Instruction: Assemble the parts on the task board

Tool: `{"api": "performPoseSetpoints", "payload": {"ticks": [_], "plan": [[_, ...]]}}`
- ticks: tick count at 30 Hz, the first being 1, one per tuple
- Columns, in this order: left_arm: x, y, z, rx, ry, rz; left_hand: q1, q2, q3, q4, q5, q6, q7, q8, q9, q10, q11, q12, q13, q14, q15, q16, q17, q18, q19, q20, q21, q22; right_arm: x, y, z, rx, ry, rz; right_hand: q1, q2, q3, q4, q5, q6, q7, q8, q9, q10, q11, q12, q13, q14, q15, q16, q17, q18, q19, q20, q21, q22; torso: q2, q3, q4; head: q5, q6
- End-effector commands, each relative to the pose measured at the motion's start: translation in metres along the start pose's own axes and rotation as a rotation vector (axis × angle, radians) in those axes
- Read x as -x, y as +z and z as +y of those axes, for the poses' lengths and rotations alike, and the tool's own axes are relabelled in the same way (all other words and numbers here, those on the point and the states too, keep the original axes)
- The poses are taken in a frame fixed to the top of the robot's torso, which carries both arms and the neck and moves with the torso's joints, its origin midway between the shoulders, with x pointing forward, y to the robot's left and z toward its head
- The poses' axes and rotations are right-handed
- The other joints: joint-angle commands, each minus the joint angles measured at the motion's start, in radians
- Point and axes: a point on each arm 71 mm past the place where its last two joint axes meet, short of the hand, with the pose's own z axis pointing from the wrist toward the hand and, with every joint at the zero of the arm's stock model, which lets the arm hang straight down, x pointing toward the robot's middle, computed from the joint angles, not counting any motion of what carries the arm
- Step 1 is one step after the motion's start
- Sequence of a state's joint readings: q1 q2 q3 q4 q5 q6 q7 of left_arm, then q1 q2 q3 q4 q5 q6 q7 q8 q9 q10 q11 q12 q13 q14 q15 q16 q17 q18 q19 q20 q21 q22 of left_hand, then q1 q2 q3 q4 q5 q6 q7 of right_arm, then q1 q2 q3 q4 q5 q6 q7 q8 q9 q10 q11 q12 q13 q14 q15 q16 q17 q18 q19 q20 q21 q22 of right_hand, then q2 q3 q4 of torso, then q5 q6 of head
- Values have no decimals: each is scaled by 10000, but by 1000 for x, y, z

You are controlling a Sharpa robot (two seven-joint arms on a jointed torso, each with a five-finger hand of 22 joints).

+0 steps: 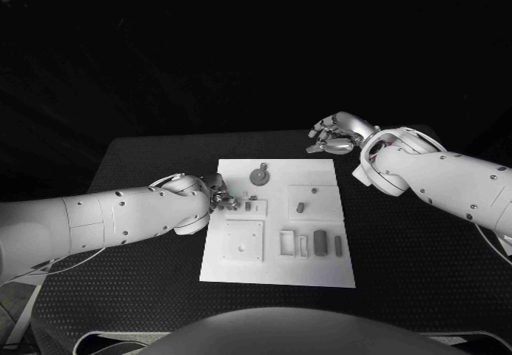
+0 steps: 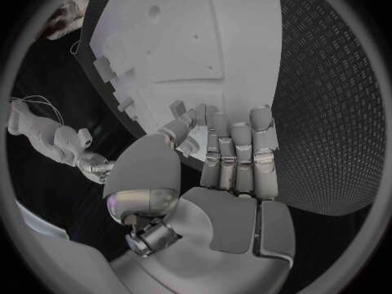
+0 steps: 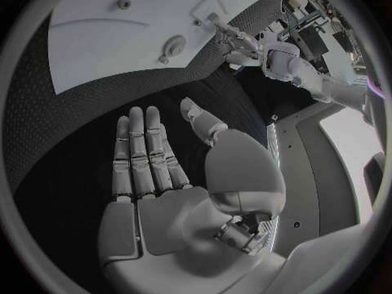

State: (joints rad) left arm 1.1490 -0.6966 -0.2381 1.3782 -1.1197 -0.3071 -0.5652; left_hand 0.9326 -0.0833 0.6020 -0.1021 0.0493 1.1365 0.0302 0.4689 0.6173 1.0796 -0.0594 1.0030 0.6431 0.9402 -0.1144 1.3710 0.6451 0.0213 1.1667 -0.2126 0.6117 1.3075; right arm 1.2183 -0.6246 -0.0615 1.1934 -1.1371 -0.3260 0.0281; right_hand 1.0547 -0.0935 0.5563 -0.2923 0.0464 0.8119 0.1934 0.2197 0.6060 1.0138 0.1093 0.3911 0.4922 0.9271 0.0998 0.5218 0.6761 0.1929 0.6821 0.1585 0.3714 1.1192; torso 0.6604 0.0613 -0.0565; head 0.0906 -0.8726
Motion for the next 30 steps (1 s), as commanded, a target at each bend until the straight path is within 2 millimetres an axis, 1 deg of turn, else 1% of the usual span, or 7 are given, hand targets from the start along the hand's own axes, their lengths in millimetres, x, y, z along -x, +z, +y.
{"api": "performPoseSetpoints", "payload": {"ticks": [1,8,15,21,24,26,30], "plan": [[0,0,1,-30,97,53,26,-72,-7,81,51,-15,21,56,-12,-24,-24,45,-15,-29,-75,41,-19,334,-8,-42,17,195,0,0,1,70,-9,63,118,-7,-69,5,15,56,14,59,-12,-79,6,15,-18,-15,42,-51,9,-165,-61,29,-45,14,2,2,-6,-1,0],[-1,1,2,0,179,170,-59,-319,-3,244,51,-36,24,86,-30,-31,-20,61,-56,-35,-79,66,-85,329,-11,-50,18,188,0,0,1,68,-10,61,120,-10,-73,4,15,53,15,59,-13,-82,8,16,-27,-16,44,-59,14,-165,-64,32,-48,16,1,8,-12,-18,0],[-3,0,0,-85,241,367,-210,-678,-32,542,31,-76,32,120,-54,-55,-13,84,-104,-61,-81,101,-163,326,-23,-57,12,182,0,0,1,78,-8,65,125,-12,-77,3,15,50,16,59,-14,-84,9,19,-36,-16,45,-67,18,-163,-67,33,-52,17,-3,3,-1,-27,0],[-3,1,0,-86,229,380,-316,-890,-73,740,22,-106,39,141,-65,-76,-6,101,-130,-84,-79,127,-205,325,-36,-56,3,178,0,-1,0,99,-14,161,125,-37,-92,1,15,45,18,58,-17,-90,12,21,-52,-18,48,-81,26,-163,-75,38,-60,20,-1,6,0,-21,0],[-3,1,0,-90,189,357,-305,-874,-66,748,24,-106,38,145,-65,-76,-8,105,-132,-86,-80,130,-209,328,-34,-59,4,179,0,-1,-1,92,-17,166,126,-68,-111,0,15,40,20,58,-20,-101,16,22,-70,-25,53,-99,33,-163,-86,42,-69,22,-2,7,3,-17,0],[-2,1,0,-94,142,345,-228,-753,-50,729,24,-109,34,162,-64,-78,-12,120,-139,-89,-86,150,-222,335,-33,-64,12,186,0,-1,-1,96,-17,165,125,-69,-115,3,15,40,21,58,-20,-104,17,22,-75,-27,54,-103,35,-163,-87,44,-71,22,0,6,-2,-22,0],[-3,1,0,-127,99,354,10,-386,-64,535,29,-124,32,199,-67,-90,-16,153,-158,-103,-93,194,-259,335,-47,-65,33,199,0,0,0,108,-14,175,124,-67,-118,6,15,40,21,59,-20,-106,19,23,-80,-27,56,-108,37,-163,-89,45,-73,23,-1,-1,-12,-28,0]]}}
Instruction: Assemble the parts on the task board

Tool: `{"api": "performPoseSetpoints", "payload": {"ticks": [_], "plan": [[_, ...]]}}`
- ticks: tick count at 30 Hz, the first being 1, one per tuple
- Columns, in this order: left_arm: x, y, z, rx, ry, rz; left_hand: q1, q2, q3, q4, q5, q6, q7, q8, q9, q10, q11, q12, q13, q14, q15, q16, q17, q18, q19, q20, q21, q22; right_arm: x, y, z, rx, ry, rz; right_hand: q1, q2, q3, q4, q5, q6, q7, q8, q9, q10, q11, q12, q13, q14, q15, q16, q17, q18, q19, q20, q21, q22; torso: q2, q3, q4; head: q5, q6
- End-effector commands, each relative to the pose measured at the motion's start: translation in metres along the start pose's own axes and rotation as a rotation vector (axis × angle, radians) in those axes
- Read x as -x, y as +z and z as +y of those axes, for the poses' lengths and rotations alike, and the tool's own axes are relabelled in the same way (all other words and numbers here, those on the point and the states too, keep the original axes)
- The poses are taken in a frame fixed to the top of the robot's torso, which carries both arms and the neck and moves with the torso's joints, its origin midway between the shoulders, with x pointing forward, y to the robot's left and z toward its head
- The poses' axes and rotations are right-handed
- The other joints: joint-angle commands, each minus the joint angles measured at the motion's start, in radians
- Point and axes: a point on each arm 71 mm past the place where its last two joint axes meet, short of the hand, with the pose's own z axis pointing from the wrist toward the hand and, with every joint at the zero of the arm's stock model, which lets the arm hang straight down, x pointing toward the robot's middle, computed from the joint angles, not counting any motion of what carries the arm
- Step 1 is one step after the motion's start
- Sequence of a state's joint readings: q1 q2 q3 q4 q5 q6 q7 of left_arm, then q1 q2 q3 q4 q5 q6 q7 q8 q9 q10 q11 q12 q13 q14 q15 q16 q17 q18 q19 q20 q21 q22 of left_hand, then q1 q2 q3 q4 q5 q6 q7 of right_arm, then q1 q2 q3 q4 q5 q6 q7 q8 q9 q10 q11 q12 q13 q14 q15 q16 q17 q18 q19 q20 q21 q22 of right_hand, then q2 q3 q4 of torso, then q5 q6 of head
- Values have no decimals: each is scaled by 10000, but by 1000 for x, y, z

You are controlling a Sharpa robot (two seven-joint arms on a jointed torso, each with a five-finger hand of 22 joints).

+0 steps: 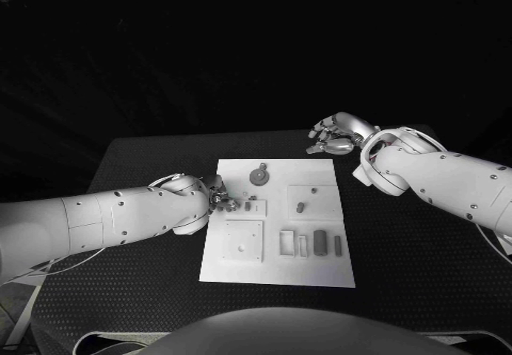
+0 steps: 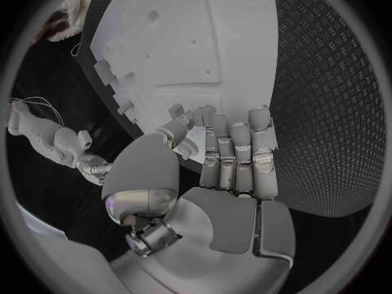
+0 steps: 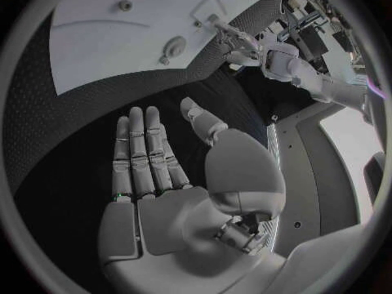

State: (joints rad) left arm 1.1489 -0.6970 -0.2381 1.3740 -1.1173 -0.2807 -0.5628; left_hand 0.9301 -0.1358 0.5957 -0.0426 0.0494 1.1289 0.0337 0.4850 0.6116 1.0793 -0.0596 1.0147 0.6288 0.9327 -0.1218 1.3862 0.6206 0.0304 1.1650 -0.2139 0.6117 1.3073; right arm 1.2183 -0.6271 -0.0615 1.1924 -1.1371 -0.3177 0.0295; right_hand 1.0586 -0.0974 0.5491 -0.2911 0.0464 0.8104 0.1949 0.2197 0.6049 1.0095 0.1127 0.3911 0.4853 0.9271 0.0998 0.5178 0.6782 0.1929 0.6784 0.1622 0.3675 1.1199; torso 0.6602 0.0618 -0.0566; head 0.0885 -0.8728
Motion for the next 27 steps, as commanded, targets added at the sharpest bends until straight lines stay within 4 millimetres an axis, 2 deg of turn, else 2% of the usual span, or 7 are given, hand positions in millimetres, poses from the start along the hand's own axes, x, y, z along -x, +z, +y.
{"api": "performPoseSetpoints", "payload": {"ticks": [1,10,21,27], "plan": [[-2,0,-2,-161,-17,150,54,178,-8,-80,29,-52,-2,40,-12,-88,-13,39,-19,-32,-19,45,-20,242,-34,-50,35,202,0,0,1,126,-7,106,86,-27,-46,-7,15,55,5,59,-10,-63,-14,24,-14,-28,56,-70,17,-163,-52,9,-36,16,1,-7,-9,-6,2],[-1,0,-1,-161,-52,88,-212,-81,-217,79,24,-66,3,62,-37,-104,-4,59,-55,-52,-7,71,-75,226,-55,-43,30,189,0,0,1,115,-9,109,97,-20,-48,-8,15,54,5,61,-12,-67,-13,28,-27,-28,58,-81,25,-160,-56,11,-41,18,1,-8,1,-20,2],[-2,0,0,-135,-72,305,-118,-88,-211,22,24,-69,-6,75,-44,-103,-15,72,-67,-52,-19,89,-96,243,-50,-57,36,191,-1,1,1,134,-7,112,101,-17,-52,-7,15,52,5,61,-13,-69,-11,32,-39,-29,59,-91,32,-159,-60,14,-46,20,6,-8,-8,-23,2],[-1,1,2,-69,-119,339,171,-11,-169,-186,23,-91,-1,90,-58,-122,-14,86,-91,-73,-24,112,-132,245,-62,-57,42,192,-1,1,1,128,-10,109,99,-12,-56,-5,15,52,5,62,-14,-71,-10,35,-47,-28,61,-98,36,-159,-61,17,-49,21,5,-15,-10,-39,2]]}}
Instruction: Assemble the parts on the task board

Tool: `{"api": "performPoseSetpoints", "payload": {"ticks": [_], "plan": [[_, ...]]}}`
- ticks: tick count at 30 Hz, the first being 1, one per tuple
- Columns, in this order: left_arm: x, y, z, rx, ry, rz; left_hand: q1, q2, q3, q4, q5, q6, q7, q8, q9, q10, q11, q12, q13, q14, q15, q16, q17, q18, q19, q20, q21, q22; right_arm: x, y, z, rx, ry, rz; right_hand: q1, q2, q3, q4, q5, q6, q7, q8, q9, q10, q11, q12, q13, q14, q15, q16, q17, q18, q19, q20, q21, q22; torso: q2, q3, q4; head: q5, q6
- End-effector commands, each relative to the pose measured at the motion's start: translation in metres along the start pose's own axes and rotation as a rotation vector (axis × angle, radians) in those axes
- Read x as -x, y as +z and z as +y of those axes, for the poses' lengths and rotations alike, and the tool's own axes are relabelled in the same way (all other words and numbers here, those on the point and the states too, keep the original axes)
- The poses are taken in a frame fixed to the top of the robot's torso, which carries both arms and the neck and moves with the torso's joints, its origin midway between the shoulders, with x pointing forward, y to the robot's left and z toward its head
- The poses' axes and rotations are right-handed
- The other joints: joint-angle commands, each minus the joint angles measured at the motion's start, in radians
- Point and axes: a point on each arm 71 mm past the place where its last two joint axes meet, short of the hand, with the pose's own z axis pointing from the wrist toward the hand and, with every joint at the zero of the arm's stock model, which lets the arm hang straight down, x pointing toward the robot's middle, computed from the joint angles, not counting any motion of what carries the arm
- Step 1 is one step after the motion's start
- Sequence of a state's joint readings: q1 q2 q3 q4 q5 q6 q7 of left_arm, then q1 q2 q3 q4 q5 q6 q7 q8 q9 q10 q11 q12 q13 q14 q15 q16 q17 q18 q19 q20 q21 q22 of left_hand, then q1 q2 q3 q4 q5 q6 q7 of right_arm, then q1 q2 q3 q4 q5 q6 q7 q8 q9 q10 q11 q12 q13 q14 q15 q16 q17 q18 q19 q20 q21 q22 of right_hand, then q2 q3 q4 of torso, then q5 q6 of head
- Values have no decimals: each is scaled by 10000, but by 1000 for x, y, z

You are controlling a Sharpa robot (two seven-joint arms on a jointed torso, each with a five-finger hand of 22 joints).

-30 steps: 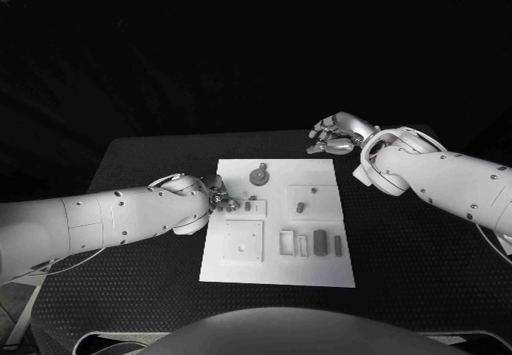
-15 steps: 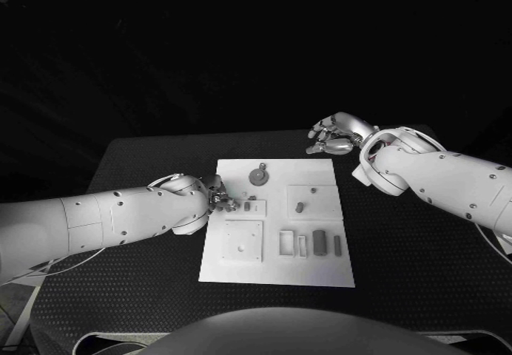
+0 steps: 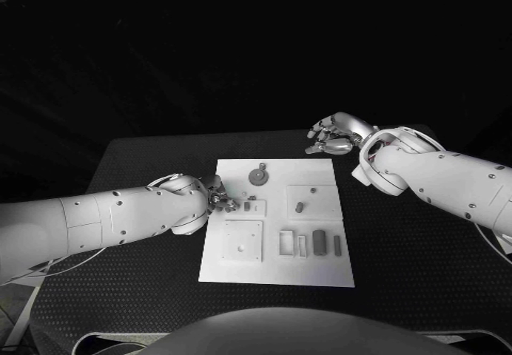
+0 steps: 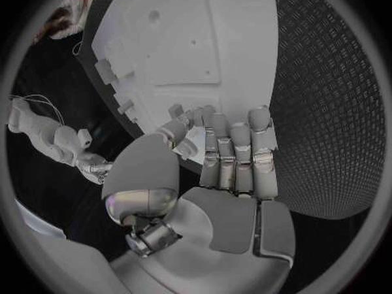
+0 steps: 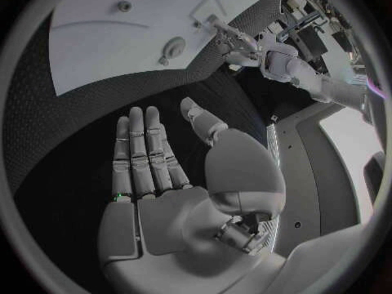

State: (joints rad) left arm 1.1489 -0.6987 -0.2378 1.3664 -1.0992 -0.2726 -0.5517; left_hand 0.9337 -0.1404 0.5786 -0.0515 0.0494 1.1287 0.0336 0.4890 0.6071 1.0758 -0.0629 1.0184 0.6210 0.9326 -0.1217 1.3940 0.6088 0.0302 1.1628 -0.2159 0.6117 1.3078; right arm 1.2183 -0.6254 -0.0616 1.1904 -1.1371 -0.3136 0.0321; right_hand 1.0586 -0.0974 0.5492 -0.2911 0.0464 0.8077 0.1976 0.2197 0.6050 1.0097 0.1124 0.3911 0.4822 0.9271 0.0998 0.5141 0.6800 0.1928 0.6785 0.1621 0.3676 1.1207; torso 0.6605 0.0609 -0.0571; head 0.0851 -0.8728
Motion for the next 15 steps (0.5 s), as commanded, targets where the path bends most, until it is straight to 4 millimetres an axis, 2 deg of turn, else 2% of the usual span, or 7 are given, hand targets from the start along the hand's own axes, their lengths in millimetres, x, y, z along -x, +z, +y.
{"api": "performPoseSetpoints", "payload": {"ticks": [1,5,11,15], "plan": [[-2,0,0,-88,-5,250,195,70,-4,-155,22,-99,6,53,-17,-95,25,52,-20,-82,-21,38,-25,241,-48,-33,39,186,0,0,1,103,-9,73,101,-11,-56,-5,15,79,-21,62,-15,-74,-7,36,-18,-28,61,-63,19,-158,-63,18,-51,14,2,-6,-4,-10,2],[-2,0,0,-92,-66,318,316,173,-18,-291,21,-117,16,59,-26,-111,35,58,-35,-99,-12,48,-48,233,-63,-25,37,185,0,1,1,100,-11,71,103,-9,-57,-5,15,78,-21,63,-15,-74,-7,37,-21,-28,61,-66,21,-157,-63,19,-52,15,3,-8,5,-19,2],[-2,0,0,-110,-215,394,623,538,34,-575,5,-134,23,82,-34,-126,45,78,-61,-118,-1,79,-89,228,-72,-17,43,185,-1,1,1,101,-10,88,104,-6,-59,-5,15,78,-21,63,-16,-75,-6,39,-27,-28,62,-71,24,-156,-64,20,-54,16,-2,-1,16,-18,2],[-3,0,0,-126,-245,429,676,621,42,-618,-12,-159,38,83,-32,-144,59,76,-70,-134,10,83,-101,221,-82,-7,41,183,0,1,1,90,-13,80,105,-4,-59,-5,15,77,-21,63,-16,-75,-6,41,-30,-27,62,-74,26,-156,-64,21,-55,17,-4,0,11,-9,2]]}}
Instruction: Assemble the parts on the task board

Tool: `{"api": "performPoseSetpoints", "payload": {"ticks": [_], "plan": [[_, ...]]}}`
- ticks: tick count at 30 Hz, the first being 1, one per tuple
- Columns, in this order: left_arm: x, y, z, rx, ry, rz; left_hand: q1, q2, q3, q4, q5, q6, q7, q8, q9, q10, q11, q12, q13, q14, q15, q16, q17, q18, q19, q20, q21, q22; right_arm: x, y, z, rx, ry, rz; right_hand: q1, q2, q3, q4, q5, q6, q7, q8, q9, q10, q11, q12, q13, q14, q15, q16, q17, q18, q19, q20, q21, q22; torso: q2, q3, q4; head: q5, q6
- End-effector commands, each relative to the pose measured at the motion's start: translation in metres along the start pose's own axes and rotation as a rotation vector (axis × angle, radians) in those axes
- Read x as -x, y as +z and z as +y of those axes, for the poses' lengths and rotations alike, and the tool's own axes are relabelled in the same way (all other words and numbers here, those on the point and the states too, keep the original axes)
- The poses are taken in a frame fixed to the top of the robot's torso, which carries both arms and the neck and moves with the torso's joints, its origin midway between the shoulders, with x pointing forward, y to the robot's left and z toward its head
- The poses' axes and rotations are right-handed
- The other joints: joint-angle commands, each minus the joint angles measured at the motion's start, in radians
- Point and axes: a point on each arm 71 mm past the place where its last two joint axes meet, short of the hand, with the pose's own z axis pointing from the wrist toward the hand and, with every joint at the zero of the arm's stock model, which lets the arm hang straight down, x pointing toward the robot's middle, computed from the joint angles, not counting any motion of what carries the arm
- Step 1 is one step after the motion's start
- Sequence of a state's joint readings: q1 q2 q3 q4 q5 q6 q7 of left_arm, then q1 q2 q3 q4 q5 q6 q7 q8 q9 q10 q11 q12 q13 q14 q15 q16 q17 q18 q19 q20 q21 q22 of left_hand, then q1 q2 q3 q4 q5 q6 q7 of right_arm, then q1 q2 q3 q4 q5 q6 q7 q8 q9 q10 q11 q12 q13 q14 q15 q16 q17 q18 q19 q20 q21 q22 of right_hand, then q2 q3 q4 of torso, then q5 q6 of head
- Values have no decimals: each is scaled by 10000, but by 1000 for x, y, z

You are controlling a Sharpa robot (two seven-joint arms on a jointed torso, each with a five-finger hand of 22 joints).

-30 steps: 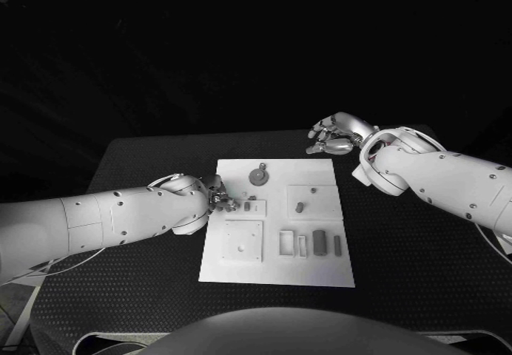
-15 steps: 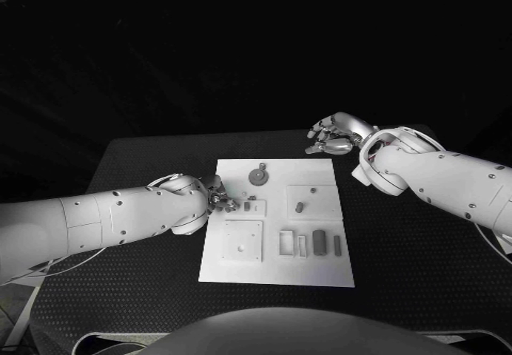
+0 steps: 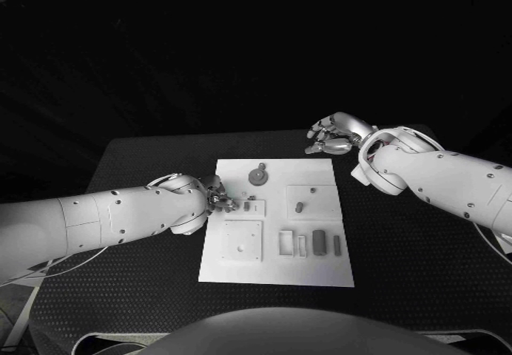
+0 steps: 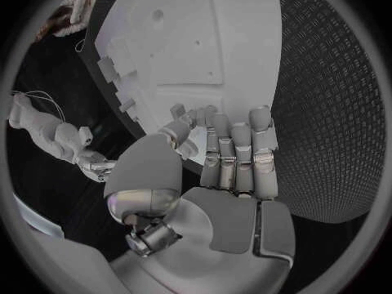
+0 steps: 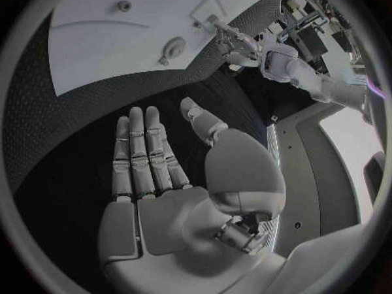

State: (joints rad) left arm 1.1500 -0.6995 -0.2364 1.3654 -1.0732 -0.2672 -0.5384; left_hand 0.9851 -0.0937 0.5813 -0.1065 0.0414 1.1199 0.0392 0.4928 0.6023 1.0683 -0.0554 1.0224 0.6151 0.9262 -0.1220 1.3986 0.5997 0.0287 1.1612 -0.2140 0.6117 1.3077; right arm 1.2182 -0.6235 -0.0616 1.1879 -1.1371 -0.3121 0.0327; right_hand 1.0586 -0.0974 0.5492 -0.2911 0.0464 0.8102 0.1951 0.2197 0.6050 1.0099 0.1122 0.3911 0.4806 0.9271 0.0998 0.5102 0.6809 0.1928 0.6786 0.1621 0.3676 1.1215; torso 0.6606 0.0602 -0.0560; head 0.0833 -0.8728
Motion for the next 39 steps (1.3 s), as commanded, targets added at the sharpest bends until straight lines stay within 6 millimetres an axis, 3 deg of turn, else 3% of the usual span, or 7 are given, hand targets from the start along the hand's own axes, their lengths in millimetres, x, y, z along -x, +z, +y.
{"api": "performPoseSetpoints", "payload": {"ticks": [1,12,20,28,33,39], "plan": [[-3,0,0,-69,-44,293,169,165,18,-73,68,-75,-16,46,17,-72,-13,37,-12,-72,15,38,-12,235,-68,-25,41,185,0,0,1,88,-12,67,105,-3,-60,-5,15,52,4,64,-17,-78,-4,41,-15,-27,63,-36,18,-156,-65,22,-55,9,-4,5,1,13,2],[-3,1,1,-45,-79,372,167,141,-10,-97,67,-92,-3,55,26,-82,0,41,-18,-84,27,47,-23,226,-78,-11,41,185,0,0,0,85,-13,66,109,1,-63,-5,15,51,5,64,-18,-79,-4,46,-26,-26,63,-44,25,-154,-66,24,-59,11,-6,22,-16,17,2],[-3,1,2,100,157,387,-782,-458,-653,372,70,-282,76,-32,-10,-143,53,44,-40,-135,73,52,-69,213,-136,22,-7,158,0,-1,0,75,-15,59,109,0,-67,-5,15,50,5,65,-19,-80,-3,49,-33,-26,64,-50,29,-153,-67,26,-62,12,-4,23,-10,-5,2],[-3,1,1,57,195,351,-1185,-915,-705,876,77,-338,75,-64,-45,-205,42,75,-58,-162,43,74,-123,280,-138,-3,-66,133,0,-1,0,75,-15,54,108,-4,-73,-6,15,47,6,65,-21,-84,-2,52,-45,-27,66,-61,35,-152,-72,29,-68,14,-8,26,-13,-5,2],[-2,1,0,-18,128,236,-1162,-1046,-646,995,77,-343,76,-60,-48,-217,41,96,-62,-164,35,94,-138,291,-125,-5,-69,138,0,-1,0,78,-14,59,110,-4,-75,-7,15,46,6,65,-22,-86,-1,54,-50,-28,67,-65,38,-152,-74,30,-70,15,-4,24,-9,-18,2],[-1,1,0,-109,-1,21,-1124,-1038,-602,1076,79,-313,64,-37,-42,-197,31,126,-60,-147,26,123,-145,300,-93,-11,-55,149,0,-1,0,76,-14,58,113,-3,-76,-7,15,46,6,66,-22,-87,-1,56,-55,-28,67,-70,41,-151,-75,31,-72,16,-4,23,-8,-19,2]]}}
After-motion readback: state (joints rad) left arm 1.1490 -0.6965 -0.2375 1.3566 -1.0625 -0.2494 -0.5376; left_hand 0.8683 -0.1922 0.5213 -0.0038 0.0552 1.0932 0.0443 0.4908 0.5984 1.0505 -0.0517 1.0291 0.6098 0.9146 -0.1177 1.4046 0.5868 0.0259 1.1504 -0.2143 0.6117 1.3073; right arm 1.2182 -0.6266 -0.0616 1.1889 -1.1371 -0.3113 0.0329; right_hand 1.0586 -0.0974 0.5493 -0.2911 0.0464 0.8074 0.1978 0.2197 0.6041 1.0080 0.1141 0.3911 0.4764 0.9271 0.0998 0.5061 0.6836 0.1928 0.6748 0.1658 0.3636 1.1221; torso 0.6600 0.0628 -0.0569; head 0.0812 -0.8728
